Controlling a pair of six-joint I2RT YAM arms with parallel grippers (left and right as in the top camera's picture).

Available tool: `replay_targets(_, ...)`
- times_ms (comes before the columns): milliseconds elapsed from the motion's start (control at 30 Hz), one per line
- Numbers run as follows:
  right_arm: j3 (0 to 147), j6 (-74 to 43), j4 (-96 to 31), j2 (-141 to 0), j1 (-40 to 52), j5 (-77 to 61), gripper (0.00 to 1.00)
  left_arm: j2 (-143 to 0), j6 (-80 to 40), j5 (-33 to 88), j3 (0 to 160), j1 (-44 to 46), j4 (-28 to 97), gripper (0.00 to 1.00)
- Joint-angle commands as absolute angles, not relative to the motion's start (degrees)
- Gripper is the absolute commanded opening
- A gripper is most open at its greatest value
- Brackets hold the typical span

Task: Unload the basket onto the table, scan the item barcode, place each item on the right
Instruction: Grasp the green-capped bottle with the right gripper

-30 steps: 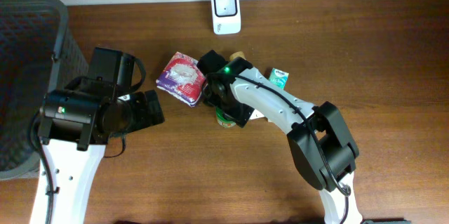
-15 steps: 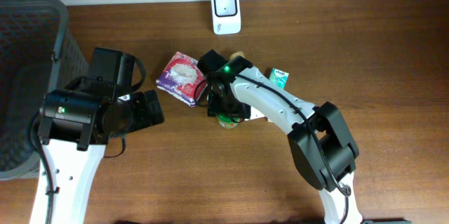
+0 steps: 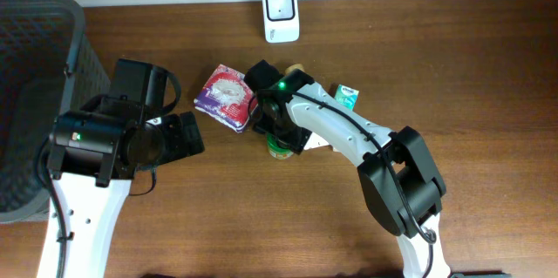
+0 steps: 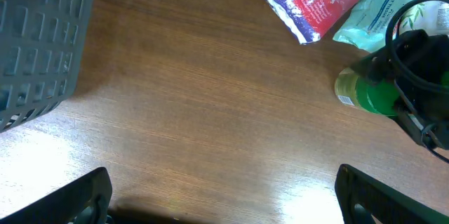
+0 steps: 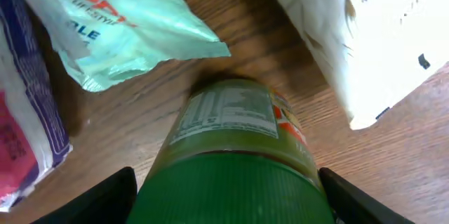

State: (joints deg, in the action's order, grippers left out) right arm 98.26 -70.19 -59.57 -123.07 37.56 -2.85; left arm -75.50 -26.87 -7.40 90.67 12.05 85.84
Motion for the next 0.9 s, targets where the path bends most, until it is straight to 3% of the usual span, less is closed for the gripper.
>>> replay_targets(0,99.44,-73.14,-60.1,-123.15,37.82,-1.23,0.68,-75.31,-27.42,-7.99,90.78,12.23,85.73,0.99)
replay_targets(67,99.44,-71.99,-61.19,-123.15,37.82,-0.86,0.68,-75.31,-27.4,-7.99,90.78,12.23,85.73,0.99)
replay_targets(133,99.46,-67.48,-61.36,-123.15,37.8,-0.86,0.56,-75.31,-27.4,-7.97,90.78,12.23,85.73,0.99)
replay_targets(167,99.46,-66.17,-61.34,-123.15,37.8,-0.89,0.55,-75.31,-27.42,-7.99,90.78,12.23,85.73,0.99)
replay_targets(267,102.39,-54.37,-61.32,-123.15,37.82,-1.72,0.56,-75.31,-27.4,-7.97,90.78,12.23,85.73,0.99)
replay_targets(400,105.32,-28.16,-62.28,-123.17,37.93,-4.08,0.56,-75.31,-27.42,-7.97,90.78,12.23,85.73,0.99)
replay_targets(533,102.91,-21.5,-63.48,-123.17,37.91,-0.82,0.56,-75.31,-27.42,-7.99,90.78,12.23,85.73,0.99)
replay_targets(633,100.55,-21.47,-62.65,-123.17,37.91,-0.67,0.61,-75.31,-27.4,-7.99,90.78,12.23,85.73,0.99)
replay_targets(667,100.55,-21.71,-62.63,-123.17,37.91,-0.84,0.71,-75.31,-27.42,-7.97,90.78,12.23,85.73,0.99)
replay_targets(700,100.55,-21.91,-62.63,-123.17,37.87,-0.89,0.88,-75.31,-27.42,-7.97,90.78,12.23,85.73,0.99)
replay_targets(767,100.86,-21.91,-63.35,-123.15,37.87,-0.97,0.99,-75.31,-27.42,-7.97,90.78,12.23,85.73,0.99)
replay_targets(867,104.29,-21.91,-67.55,-123.15,37.87,-3.29,0.99,-75.31,-27.4,-7.99,90.78,12.23,85.73,0.99)
